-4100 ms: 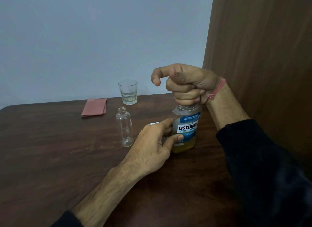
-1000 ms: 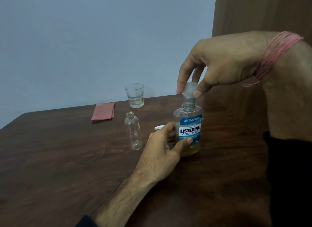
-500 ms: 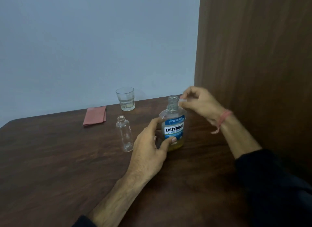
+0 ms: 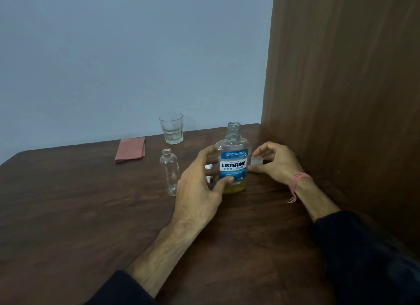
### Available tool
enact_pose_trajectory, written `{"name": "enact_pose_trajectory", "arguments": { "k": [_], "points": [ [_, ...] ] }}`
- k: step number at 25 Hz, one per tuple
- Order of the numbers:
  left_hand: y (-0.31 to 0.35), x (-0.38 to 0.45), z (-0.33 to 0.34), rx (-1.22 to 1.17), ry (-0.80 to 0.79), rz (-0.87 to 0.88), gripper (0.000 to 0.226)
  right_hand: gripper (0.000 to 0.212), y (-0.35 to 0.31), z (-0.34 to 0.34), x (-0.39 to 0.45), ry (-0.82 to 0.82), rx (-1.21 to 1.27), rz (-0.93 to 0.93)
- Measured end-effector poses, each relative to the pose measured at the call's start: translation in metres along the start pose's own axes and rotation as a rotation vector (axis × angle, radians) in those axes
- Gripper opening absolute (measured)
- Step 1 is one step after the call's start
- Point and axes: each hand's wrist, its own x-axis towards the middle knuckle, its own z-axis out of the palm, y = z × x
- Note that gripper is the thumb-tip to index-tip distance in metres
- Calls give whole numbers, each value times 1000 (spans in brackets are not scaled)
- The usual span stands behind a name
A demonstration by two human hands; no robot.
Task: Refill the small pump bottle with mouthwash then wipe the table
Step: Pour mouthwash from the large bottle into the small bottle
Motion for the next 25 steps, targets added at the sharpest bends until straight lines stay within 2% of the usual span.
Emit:
{"name": "enact_pose_trajectory", "arguments": {
  "k": [2, 5, 7, 10, 12, 14, 15, 17, 19, 22, 25],
  "points": [
    [-1, -2, 0, -2, 16, -3, 88, 53, -3, -5, 0, -34, 126, -15],
    [0, -5, -5, 34, 58, -17, 90, 31, -21, -9, -8, 135, 502, -87],
    [0, -11, -9, 6, 117, -25, 83, 40, -35, -6, -19, 165, 599, -159],
    [6, -20, -22, -125, 254, 57, 49, 62, -56, 8, -40, 52, 538, -336],
    [3, -15, -43, -112, 413, 166, 30, 71, -64, 19, -53, -28, 444, -441],
    [-9, -5, -70, -29, 528, 177, 30, 74, -68, 29, -60, -46, 355, -515],
    [-17, -1, -81, 8, 524, 146, 37, 71, -70, 33, -62, -42, 339, -535],
    [-36, 6, -92, -32, 383, 59, 45, 66, -75, 40, -66, -27, 352, -546],
    [-48, 11, -89, -195, 287, -28, 34, 65, -79, 46, -70, -12, 348, -565],
    [-56, 19, -84, -265, 287, -65, 20, 70, -86, 54, -77, 14, 326, -580],
    [-53, 13, -83, -262, 274, -27, 19, 73, -103, 63, -73, 95, 283, -611]
  ]
}}
